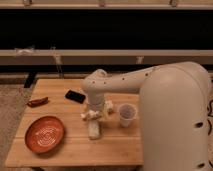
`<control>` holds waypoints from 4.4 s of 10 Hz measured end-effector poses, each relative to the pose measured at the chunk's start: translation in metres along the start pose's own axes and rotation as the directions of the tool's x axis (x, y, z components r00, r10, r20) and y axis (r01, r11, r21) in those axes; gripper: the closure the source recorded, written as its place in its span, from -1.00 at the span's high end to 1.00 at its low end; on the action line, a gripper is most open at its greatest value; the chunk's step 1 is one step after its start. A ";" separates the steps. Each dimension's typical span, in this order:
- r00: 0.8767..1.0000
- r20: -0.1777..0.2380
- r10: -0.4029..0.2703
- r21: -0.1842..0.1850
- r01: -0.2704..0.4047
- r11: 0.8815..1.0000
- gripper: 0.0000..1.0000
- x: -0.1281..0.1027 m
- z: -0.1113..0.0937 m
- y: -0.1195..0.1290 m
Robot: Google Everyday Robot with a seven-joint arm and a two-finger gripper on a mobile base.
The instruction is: Stand the bottle upright
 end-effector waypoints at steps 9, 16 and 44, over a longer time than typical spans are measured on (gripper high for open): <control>1.000 0.000 0.000 0.000 0.000 1.000 0.60 0.000 0.000 0.000; 1.000 0.000 0.000 0.000 0.000 1.000 0.60 0.000 0.000 0.000; 0.853 0.037 0.521 -0.090 -0.516 0.852 0.60 0.005 0.027 -0.069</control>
